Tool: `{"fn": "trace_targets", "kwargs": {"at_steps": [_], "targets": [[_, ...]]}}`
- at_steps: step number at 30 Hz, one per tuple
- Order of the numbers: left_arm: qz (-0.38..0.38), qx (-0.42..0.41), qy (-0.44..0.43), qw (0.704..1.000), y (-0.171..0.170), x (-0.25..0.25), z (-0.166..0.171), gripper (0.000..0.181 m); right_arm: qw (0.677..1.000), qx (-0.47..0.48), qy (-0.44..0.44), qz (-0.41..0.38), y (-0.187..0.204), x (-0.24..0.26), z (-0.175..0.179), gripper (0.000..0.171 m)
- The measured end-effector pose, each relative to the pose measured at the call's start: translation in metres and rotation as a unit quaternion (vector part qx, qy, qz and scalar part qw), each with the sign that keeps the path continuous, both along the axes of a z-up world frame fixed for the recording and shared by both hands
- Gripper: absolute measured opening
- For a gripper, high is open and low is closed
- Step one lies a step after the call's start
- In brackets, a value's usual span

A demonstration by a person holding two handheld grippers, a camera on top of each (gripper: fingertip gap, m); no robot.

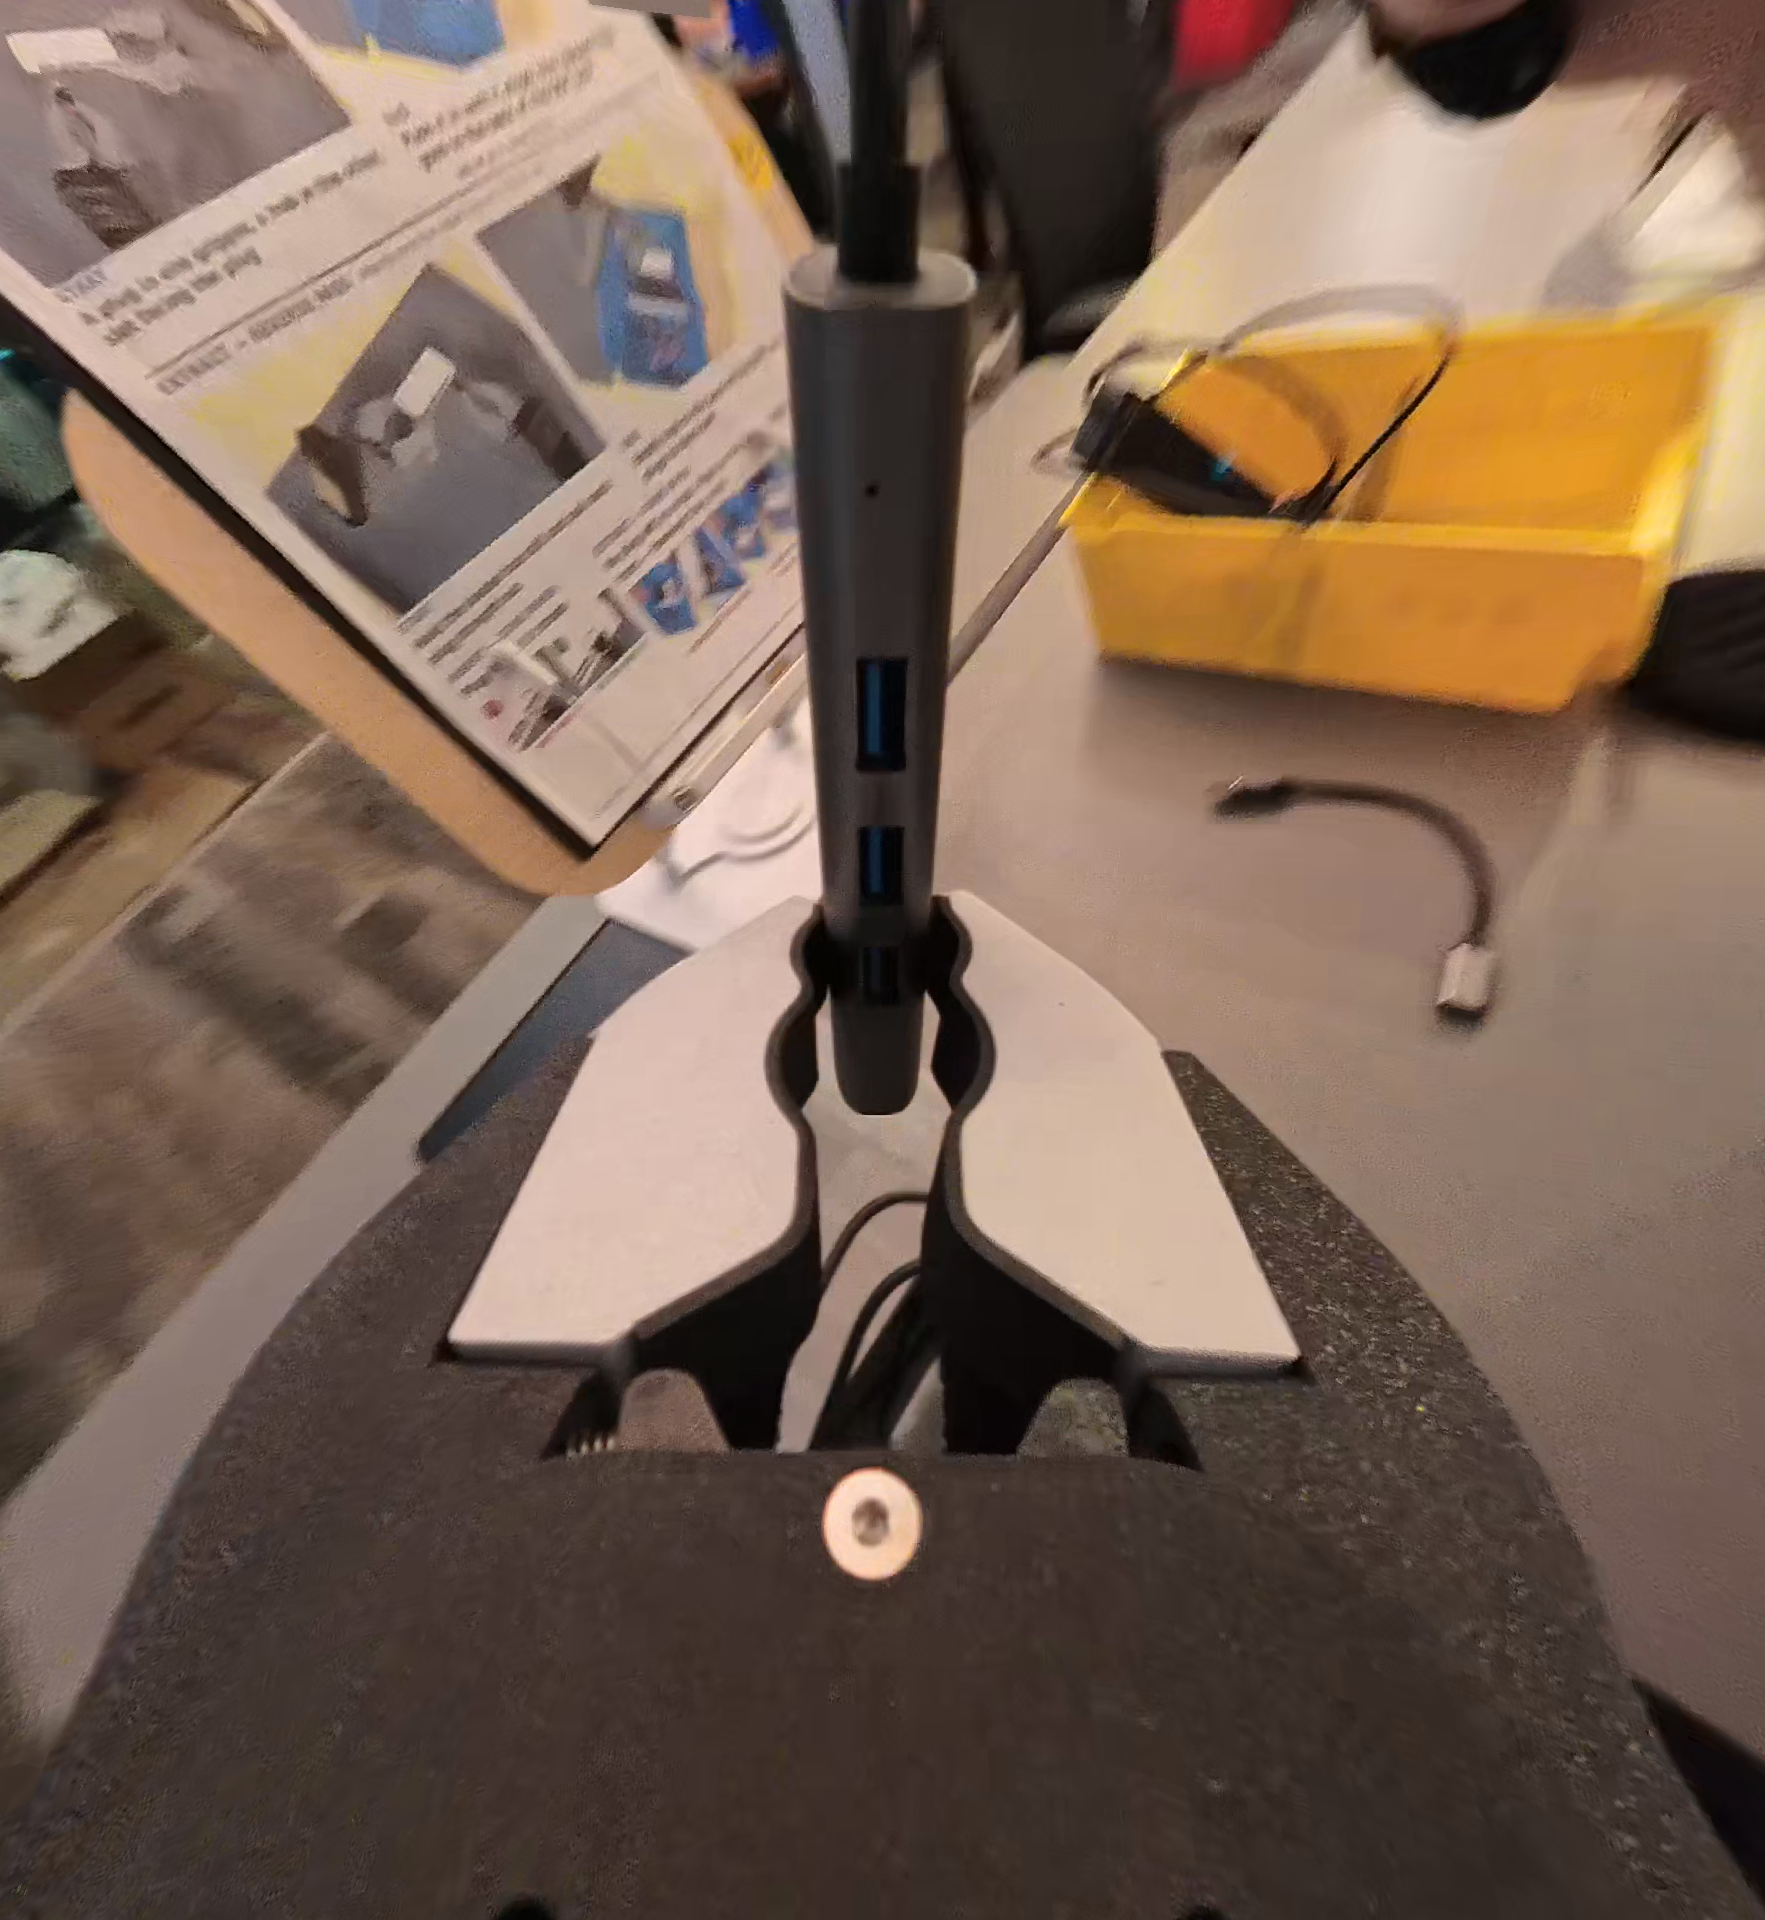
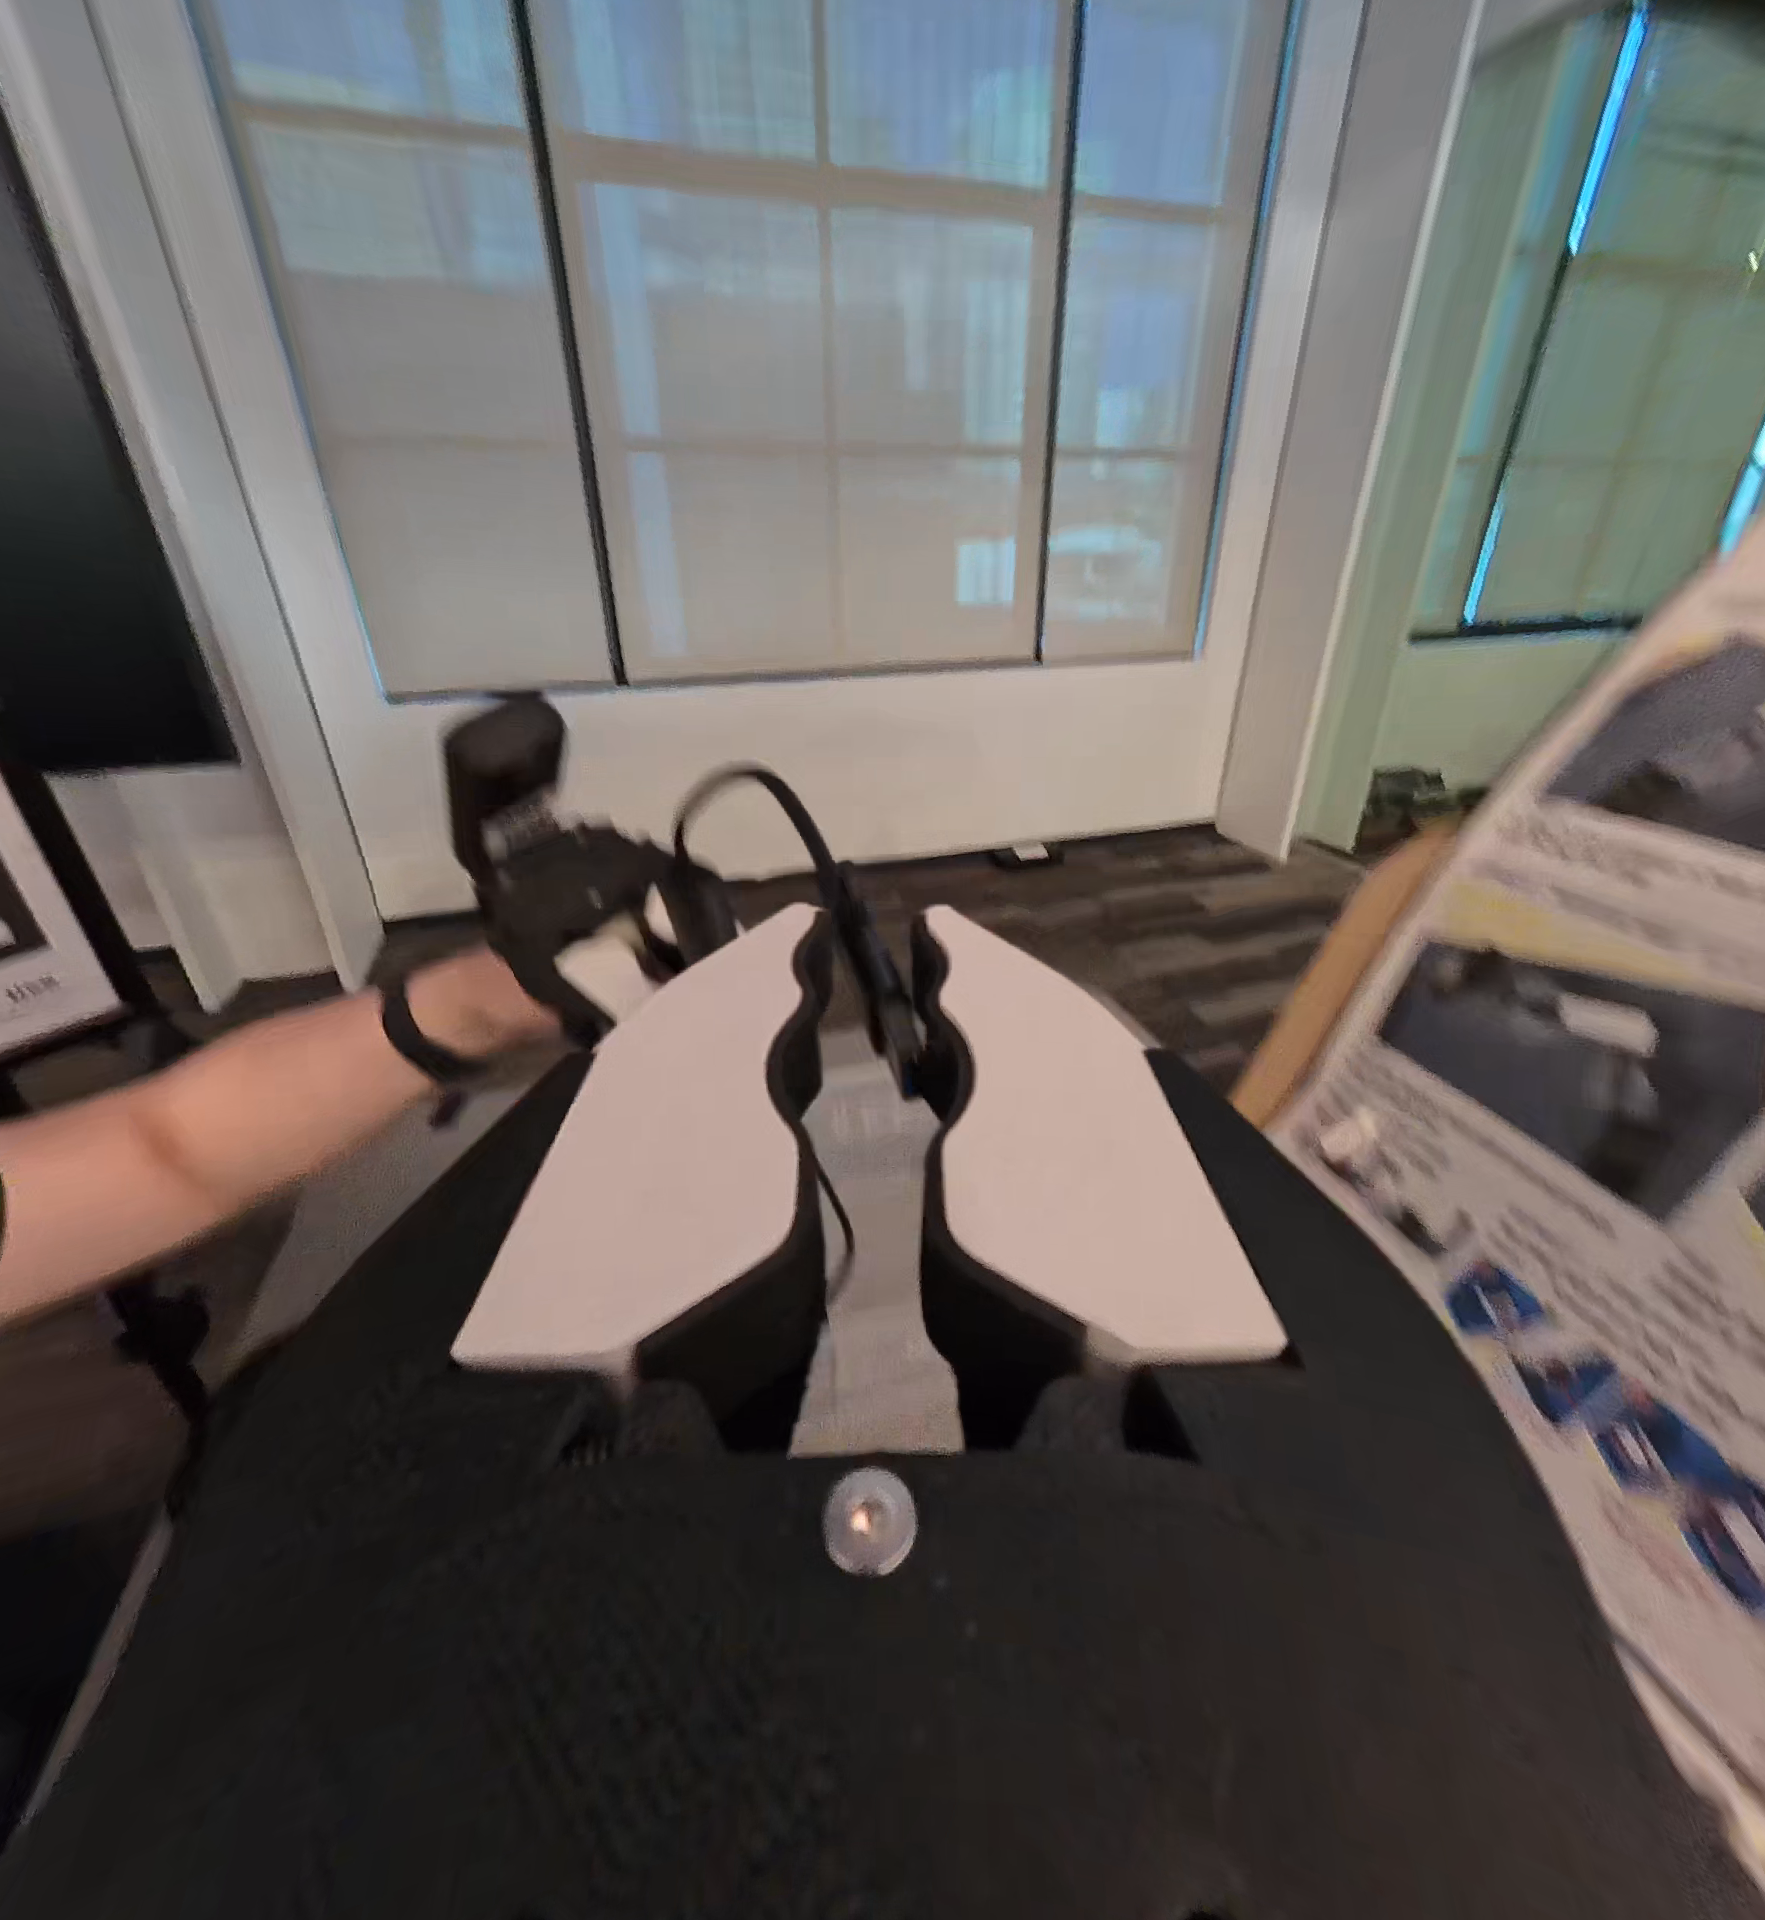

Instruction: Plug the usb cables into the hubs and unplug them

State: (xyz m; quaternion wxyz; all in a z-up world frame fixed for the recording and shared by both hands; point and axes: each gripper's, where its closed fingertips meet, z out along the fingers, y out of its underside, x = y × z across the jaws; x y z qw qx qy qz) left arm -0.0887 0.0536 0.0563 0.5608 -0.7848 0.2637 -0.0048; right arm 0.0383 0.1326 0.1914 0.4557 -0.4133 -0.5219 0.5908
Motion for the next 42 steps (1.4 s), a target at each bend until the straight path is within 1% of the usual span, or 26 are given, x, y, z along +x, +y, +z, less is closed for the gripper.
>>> {"fn": "trace_targets", "kwargs": {"at_steps": [2, 4, 6, 8, 10, 12, 15, 17, 20, 23, 24, 25, 26, 28, 30, 31, 34, 35, 37, 39, 42], "targets": [[0.016, -0.021, 0.045, 0.999, 0.003, 0.004, -0.001, 0.017, 0.999, 0.020, -0.029, -0.035, 0.016, 0.024, -0.030, 0.038], [0.028, -0.053, 0.104, 0.993, 0.007, 0.010, -0.007, 0.017, 0.995, 0.079, -0.015, -0.058, 0.013, 0.051, -0.046, 0.039], [0.015, -0.080, 0.146, 0.986, 0.013, 0.026, -0.017, 0.017, 0.983, 0.171, 0.023, -0.066, -0.007, 0.073, -0.054, 0.038], [-0.001, -0.110, 0.170, 0.979, 0.020, 0.047, -0.030, 0.017, 0.965, 0.250, 0.054, -0.064, -0.030, 0.082, -0.065, 0.038], [-0.012, -0.125, 0.210, 0.970, 0.028, 0.065, -0.043, 0.017, 0.950, 0.307, 0.050, -0.041, -0.047, 0.079, -0.086, 0.039], [-0.026, -0.129, 0.239, 0.962, 0.036, 0.085, -0.057, 0.017, 0.948, 0.317, 0.017, -0.014, -0.049, 0.070, -0.115, 0.045], [-0.043, -0.132, 0.289, 0.947, 0.043, 0.104, -0.072, 0.017, 0.952, 0.305, -0.024, -0.009, -0.029, 0.059, -0.157, 0.052], [-0.050, -0.126, 0.305, 0.943, 0.045, 0.114, -0.075, 0.017, 0.956, 0.290, -0.037, 0.006, -0.022, 0.053, -0.178, 0.056], [-0.062, -0.112, 0.309, 0.942, 0.044, 0.127, -0.071, 0.017, 0.952, 0.299, -0.061, -0.004, -0.012, 0.044, -0.194, 0.057], [-0.081, -0.091, 0.301, 0.946, 0.039, 0.141, -0.063, 0.017, 0.945, 0.321, -0.060, -0.004, -0.016, 0.038, -0.198, 0.054], [-0.091, -0.090, 0.296, 0.946, 0.036, 0.146, -0.062, 0.017, 0.940, 0.334, -0.070, -0.004, -0.016, 0.037, -0.202, 0.044], [-0.101, -0.087, 0.295, 0.946, 0.033, 0.151, -0.062, 0.017, 0.934, 0.347, -0.084, -0.004, -0.016, 0.037, -0.206, 0.022], [-0.109, -0.074, 0.296, 0.946, 0.031, 0.156, -0.060, 0.017, 0.929, 0.359, -0.094, 0.004, -0.017, 0.039, -0.209, 0.019], [-0.125, -0.046, 0.292, 0.947, 0.024, 0.163, -0.055, 0.017, 0.925, 0.368, -0.091, 0.021, -0.024, 0.044, -0.206, 0.019], [-0.125, 0.000, 0.260, 0.957, 0.020, 0.168, -0.043, 0.019, 0.920, 0.386, -0.071, 0.016, -0.029, 0.050, -0.194, 0.018], [-0.129, 0.021, 0.233, 0.964, 0.016, 0.170, -0.036, 0.024, 0.916, 0.397, -0.062, 0.011, -0.032, 0.052, -0.188, 0.018], [-0.135, 0.097, 0.162, 0.973, 0.007, 0.173, -0.015, 0.053, 0.907, 0.420, -0.035, 0.007, -0.040, 0.063, -0.171, 0.018], [-0.136, 0.126, 0.147, 0.971, 0.005, 0.173, -0.009, 0.056, 0.906, 0.421, -0.028, 0.005, -0.041, 0.066, -0.165, 0.018], [-0.151, 0.159, 0.131, 0.967, 0.001, 0.177, -0.006, 0.051, 0.904, 0.428, -0.016, 0.001, -0.044, 0.072, -0.157, 0.018], [-0.162, 0.175, 0.121, 0.964, 0.000, 0.184, -0.006, 0.052, 0.901, 0.433, -0.015, -0.002, -0.045, 0.076, -0.153, 0.018], [-0.173, 0.205, 0.132, 0.954, 0.004, 0.196, -0.006, 0.049, 0.895, 0.445, -0.018, -0.006, -0.047, 0.077, -0.152, 0.018]]}}
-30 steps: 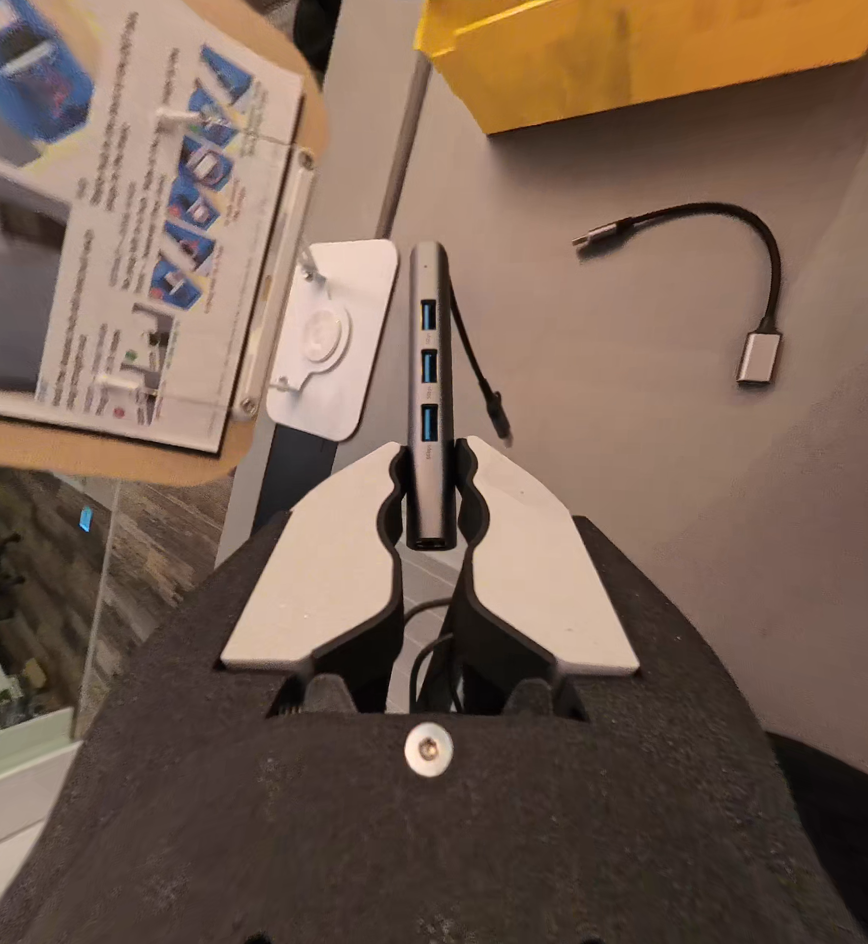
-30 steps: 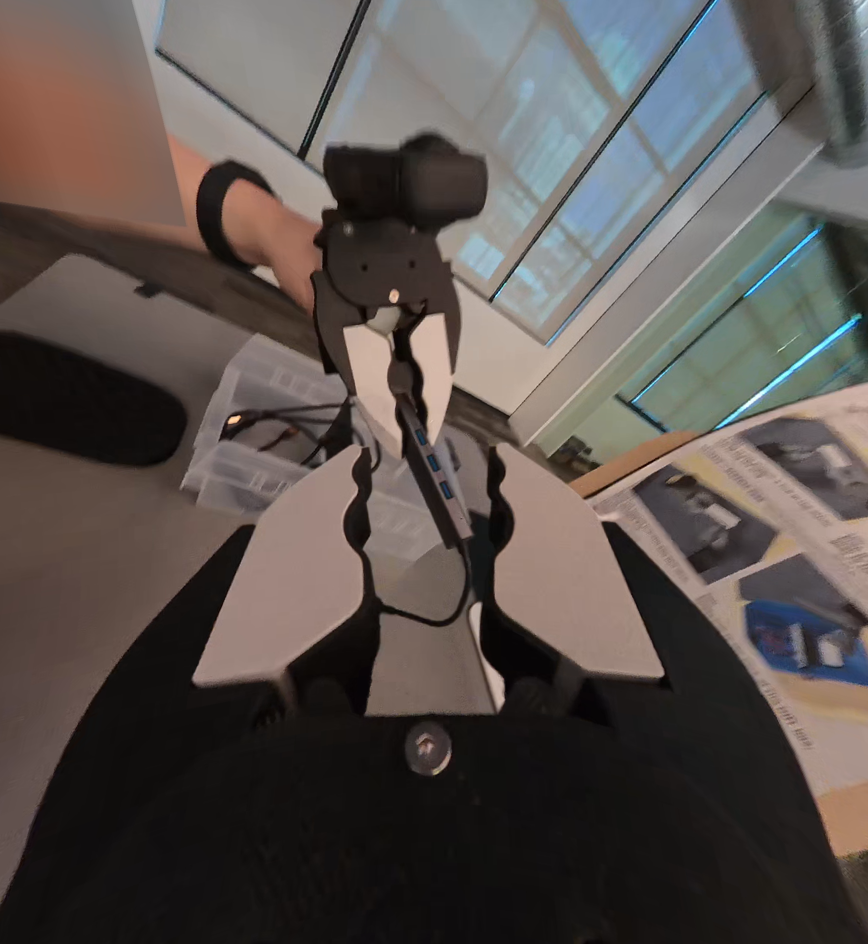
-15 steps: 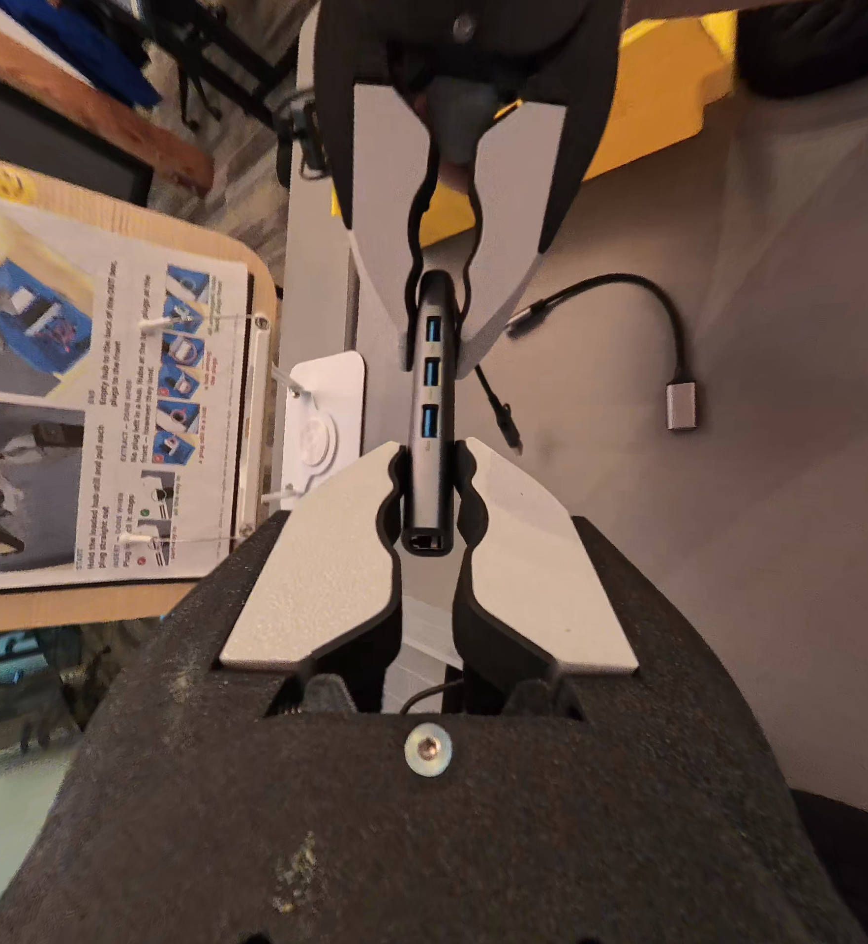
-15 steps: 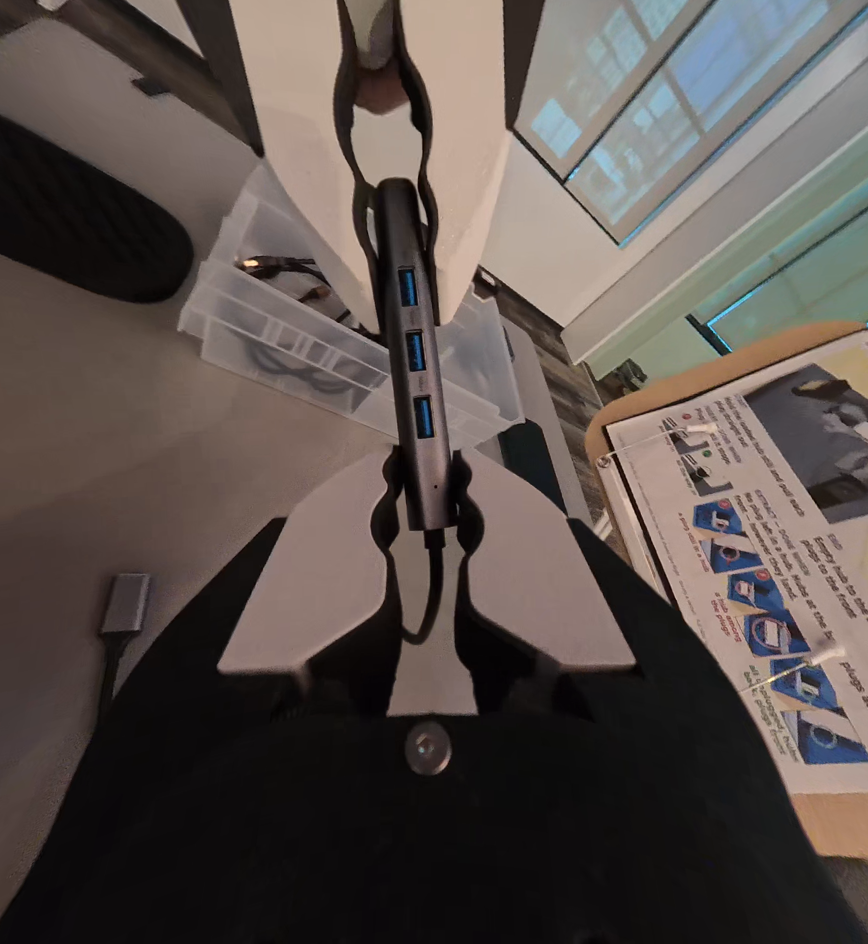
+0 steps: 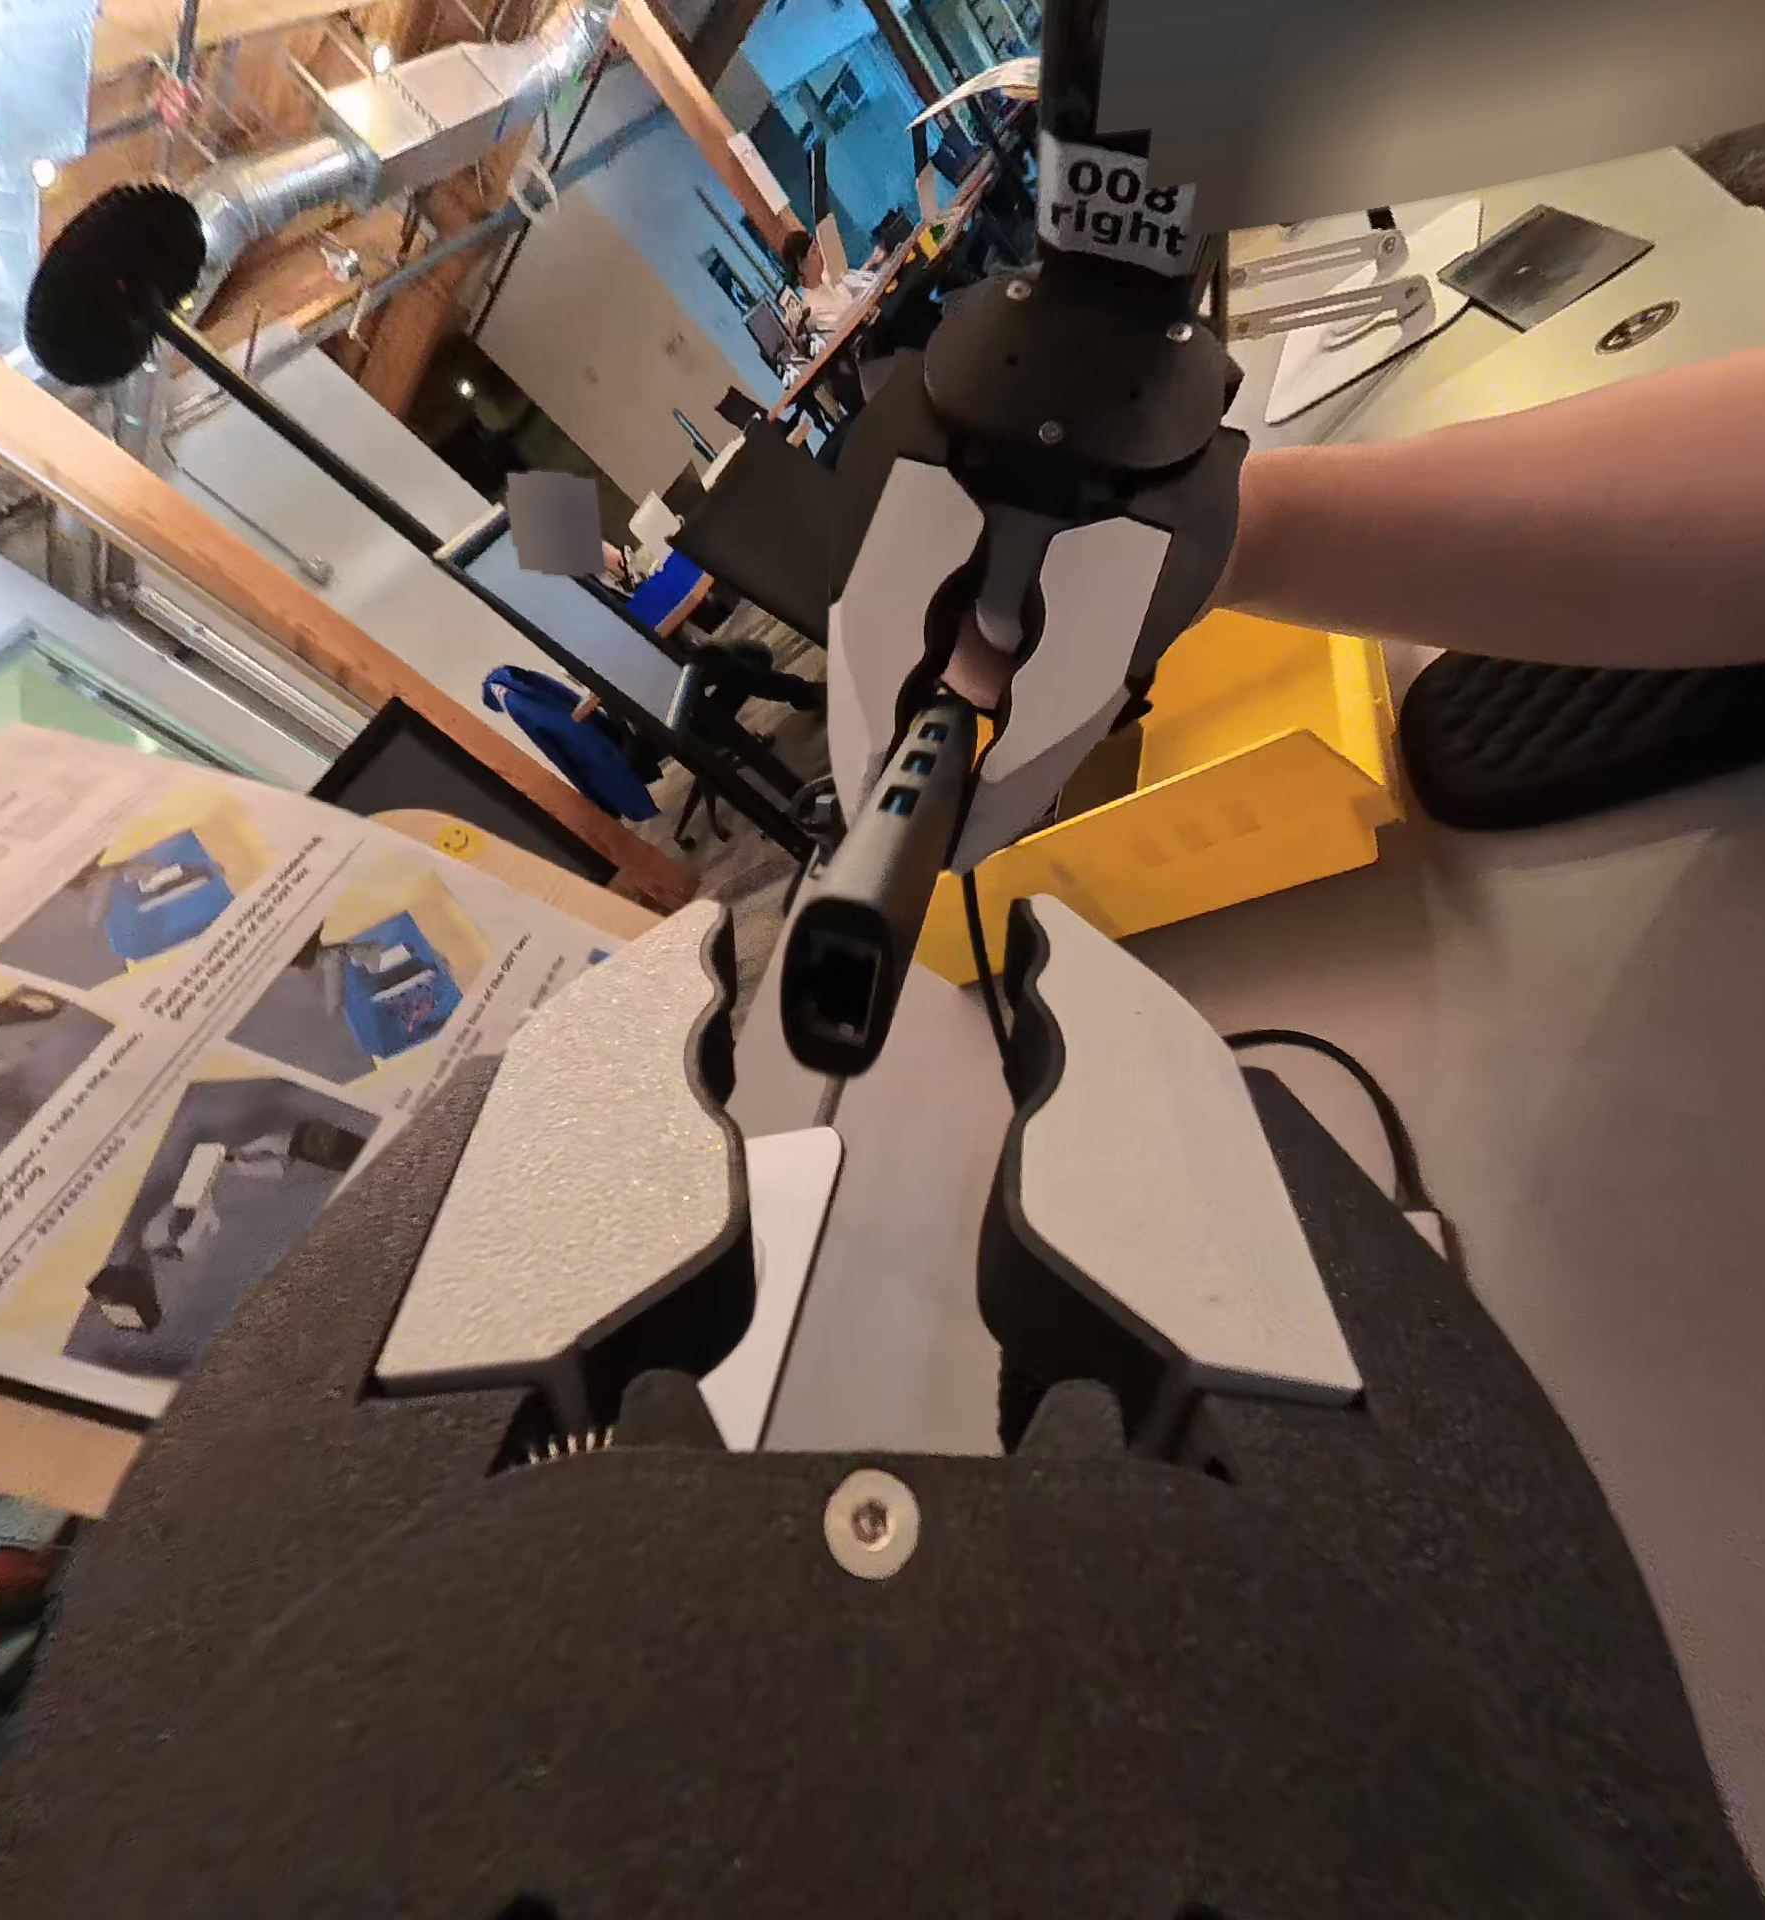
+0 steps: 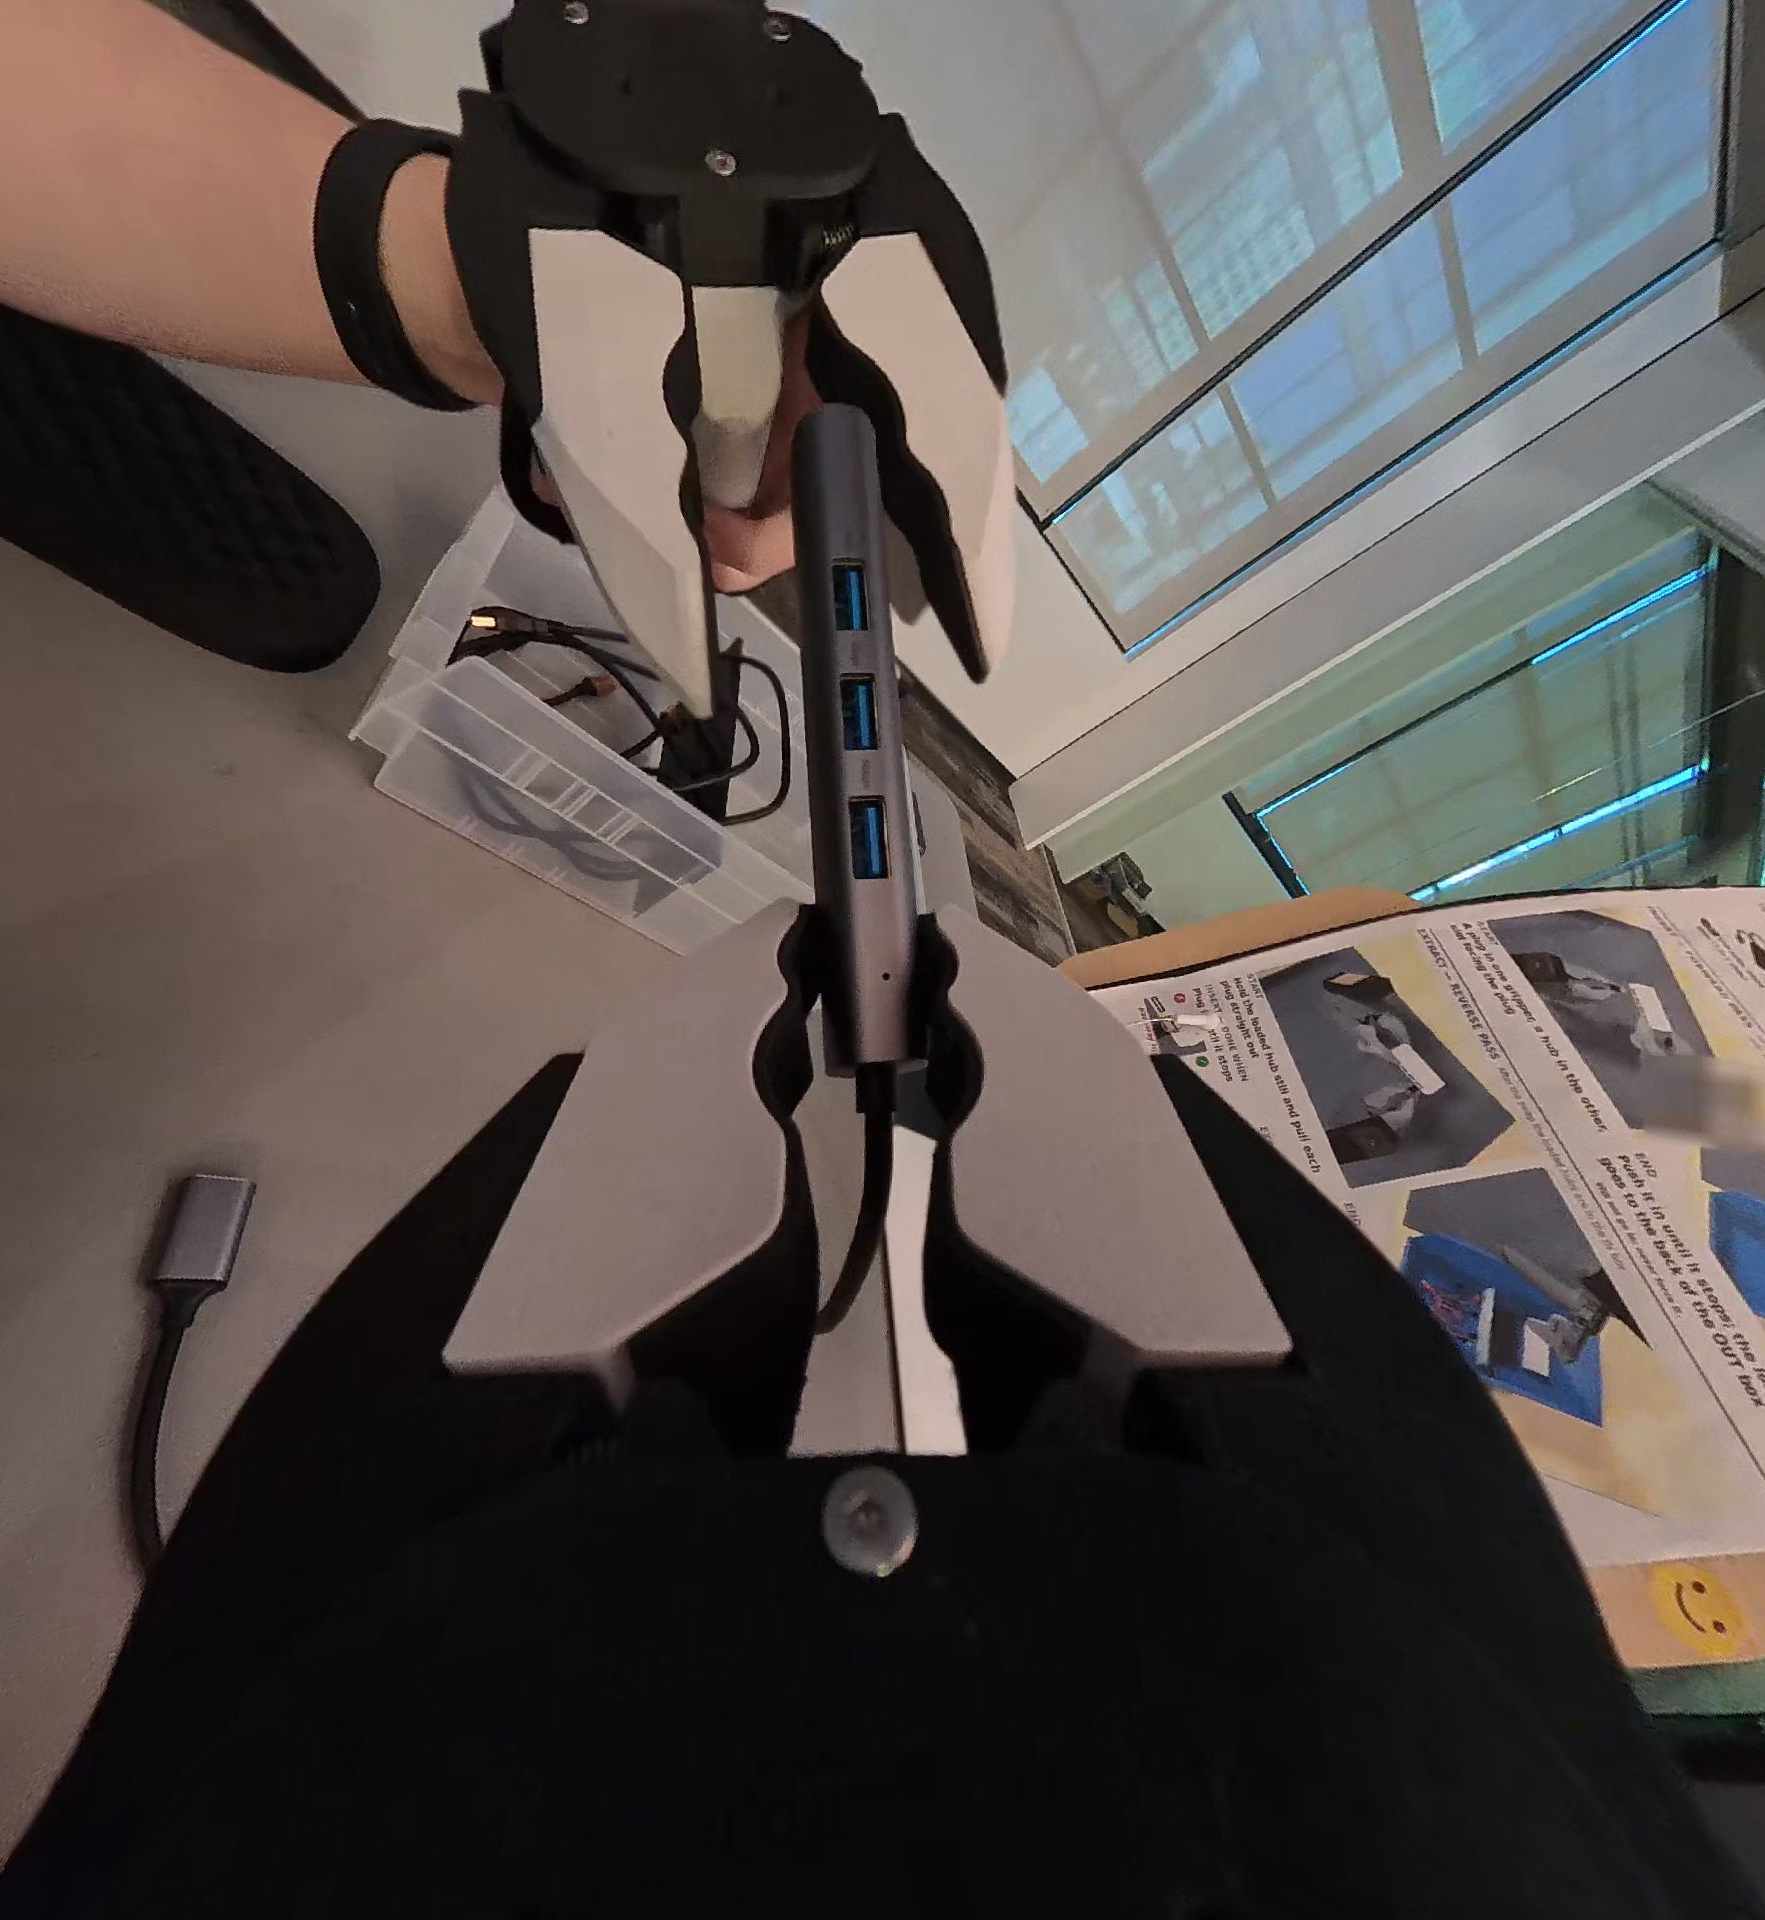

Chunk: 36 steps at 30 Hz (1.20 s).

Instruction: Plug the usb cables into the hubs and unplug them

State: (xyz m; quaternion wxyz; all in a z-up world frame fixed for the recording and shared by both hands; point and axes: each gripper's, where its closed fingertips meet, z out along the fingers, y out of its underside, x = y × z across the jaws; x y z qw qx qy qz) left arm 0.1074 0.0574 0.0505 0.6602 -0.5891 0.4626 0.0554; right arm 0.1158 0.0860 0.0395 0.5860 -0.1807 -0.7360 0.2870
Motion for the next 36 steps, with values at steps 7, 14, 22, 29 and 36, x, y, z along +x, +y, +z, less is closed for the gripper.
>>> {"fn": "trace_targets", "kwargs": {"at_steps": [7, 14, 22, 29, 36], "targets": [[-0.041, 0.019, 0.025, 0.999, 0.010, 0.009, -0.007, 0.028, 0.999, 0.037, -0.007, -0.012, -0.004, -0.005, -0.005, 0.019], [-0.071, 0.010, 0.041, 0.997, 0.008, 0.004, -0.023, 0.017, 0.998, 0.054, -0.018, -0.020, -0.006, -0.013, -0.015, 0.019], [-0.075, 0.018, 0.049, 0.996, 0.008, 0.001, -0.027, 0.017, 0.998, 0.057, -0.019, -0.022, -0.006, -0.016, -0.018, 0.019], [-0.054, 0.031, 0.072, 0.995, 0.010, 0.000, -0.028, 0.017, 0.999, 0.038, -0.019, -0.025, -0.003, -0.017, -0.020, 0.020], [0.018, 0.076, 0.086, 0.993, 0.013, -0.029, -0.008, 0.017, 0.999, -0.019, 0.035, -0.033, 0.007, 0.002, 0.010, 0.029]]}}
